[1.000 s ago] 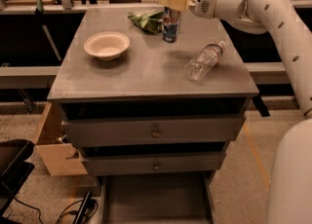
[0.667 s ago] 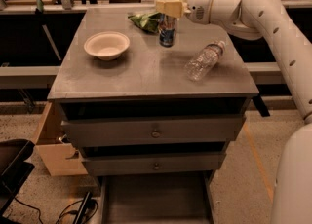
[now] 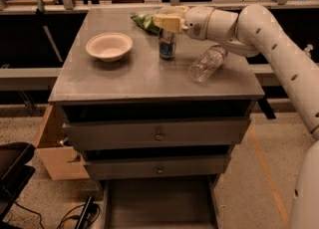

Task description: Pick redbull can from bottom drawer and place on counter

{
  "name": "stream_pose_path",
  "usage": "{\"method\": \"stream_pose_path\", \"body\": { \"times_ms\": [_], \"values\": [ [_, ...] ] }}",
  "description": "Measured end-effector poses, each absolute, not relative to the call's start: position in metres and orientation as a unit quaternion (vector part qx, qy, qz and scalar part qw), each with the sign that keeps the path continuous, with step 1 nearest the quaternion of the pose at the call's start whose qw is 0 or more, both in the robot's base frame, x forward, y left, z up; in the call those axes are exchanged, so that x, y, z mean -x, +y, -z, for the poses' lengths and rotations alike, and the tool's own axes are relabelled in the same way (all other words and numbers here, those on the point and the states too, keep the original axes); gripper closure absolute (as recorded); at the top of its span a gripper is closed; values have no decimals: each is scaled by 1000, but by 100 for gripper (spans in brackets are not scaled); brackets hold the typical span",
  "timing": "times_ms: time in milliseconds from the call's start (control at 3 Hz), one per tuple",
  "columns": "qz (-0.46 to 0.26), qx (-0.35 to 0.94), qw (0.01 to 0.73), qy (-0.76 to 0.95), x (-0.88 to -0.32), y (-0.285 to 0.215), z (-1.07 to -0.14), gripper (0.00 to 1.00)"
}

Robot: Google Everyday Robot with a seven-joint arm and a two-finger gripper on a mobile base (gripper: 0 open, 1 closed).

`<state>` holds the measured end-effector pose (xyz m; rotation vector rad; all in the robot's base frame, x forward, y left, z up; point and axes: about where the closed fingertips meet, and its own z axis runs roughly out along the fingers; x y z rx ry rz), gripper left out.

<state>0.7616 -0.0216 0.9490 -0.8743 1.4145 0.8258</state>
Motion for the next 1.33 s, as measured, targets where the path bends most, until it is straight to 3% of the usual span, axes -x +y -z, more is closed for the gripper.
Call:
{"method": "stream_pose_path", "body": {
  "times_ms": [333, 1333],
  "values": [
    [-357, 378, 598, 610, -761, -19, -948, 82],
    [-359, 379, 597, 609, -761, -16, -950, 12]
  ]
}}
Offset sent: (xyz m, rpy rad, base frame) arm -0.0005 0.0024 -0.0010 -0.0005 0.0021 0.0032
